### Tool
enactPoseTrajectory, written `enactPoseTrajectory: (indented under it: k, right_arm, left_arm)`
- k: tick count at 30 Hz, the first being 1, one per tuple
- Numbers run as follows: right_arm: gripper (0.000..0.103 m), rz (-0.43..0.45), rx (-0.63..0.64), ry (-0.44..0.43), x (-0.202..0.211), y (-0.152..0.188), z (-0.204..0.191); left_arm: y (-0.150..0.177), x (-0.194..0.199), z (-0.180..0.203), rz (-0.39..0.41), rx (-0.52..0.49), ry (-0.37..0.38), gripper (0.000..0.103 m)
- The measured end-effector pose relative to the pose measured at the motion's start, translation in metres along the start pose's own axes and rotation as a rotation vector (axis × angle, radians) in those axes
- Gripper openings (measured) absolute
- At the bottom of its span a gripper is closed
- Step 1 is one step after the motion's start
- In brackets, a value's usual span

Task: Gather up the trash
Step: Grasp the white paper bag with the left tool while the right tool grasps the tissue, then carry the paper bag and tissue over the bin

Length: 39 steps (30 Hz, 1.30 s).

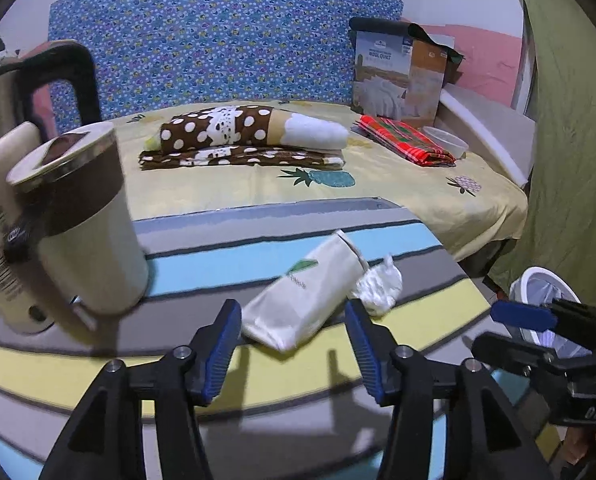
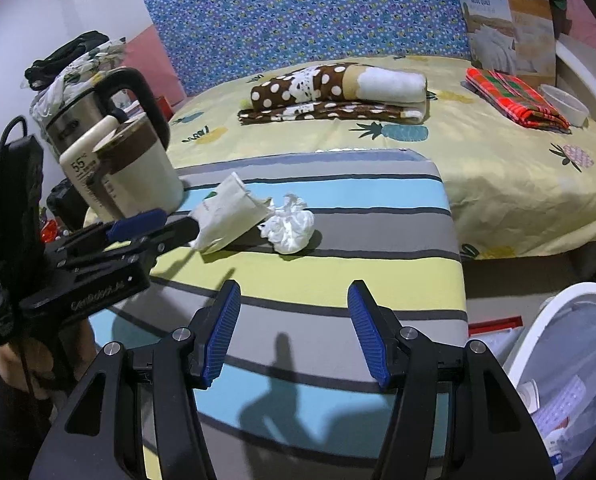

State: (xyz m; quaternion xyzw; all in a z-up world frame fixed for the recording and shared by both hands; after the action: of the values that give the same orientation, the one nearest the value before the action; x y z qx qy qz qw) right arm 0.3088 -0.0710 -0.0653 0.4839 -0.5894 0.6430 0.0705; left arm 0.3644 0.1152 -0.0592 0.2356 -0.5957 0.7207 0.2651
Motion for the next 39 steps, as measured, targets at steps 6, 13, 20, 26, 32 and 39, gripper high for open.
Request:
enactPoseTrajectory:
  k: [6,13,20,26,32,39]
  right_arm:
    - [0.058,-0.010,-0.014,0.011,-0.008,-0.003,0.008]
    - [0.058,-0.011,-0.035,0.012,-0.018,-0.008,0.013]
    - [0.058,-0.002,-0.039,-0.012,-0.026,-0.016,0.009]
    - [0.058,0.008,-0.017,-0.011,-0.038,-0.031,0.004]
    - [0.058,-0.017,0.015,0.011,-0.060,-0.042,0.002]
    - [0.025,-0.044,0.024,0.029,-0.068,-0.040,0.003]
  left_arm:
    - [-0.004,-0.030,-0.001,-0.039,-0.044,0.024,0.060]
    - [0.002,-0.038,0.005,-0.057,-0.100,-0.018,0.047]
    - [0.012,-0.025,0.003,-0.065,-0.074,-0.003,0.028]
    - [0.014,-0.002,-0.001,-0.040,-0.039,-0.003,0.028]
    - [0.014,0.007,-0.014,-0.037,0.003,-0.010,0.028]
    - [0.019,0.006,-0.017,-0.048,0.014,-0.012,0.028]
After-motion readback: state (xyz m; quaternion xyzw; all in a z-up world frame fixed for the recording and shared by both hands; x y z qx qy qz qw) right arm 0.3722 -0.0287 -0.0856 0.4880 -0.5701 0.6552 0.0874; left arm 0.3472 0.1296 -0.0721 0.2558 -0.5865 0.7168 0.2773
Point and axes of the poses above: each gripper's, at about its wrist camera, not at the fingertips, and x roughly against the way its jaws point, z to its right, y to its underside, the point moved 5 cm from there along -x, roughly the way its jaws point, and after that the axes turned 6 degrees about x, right-handed, at the moved point
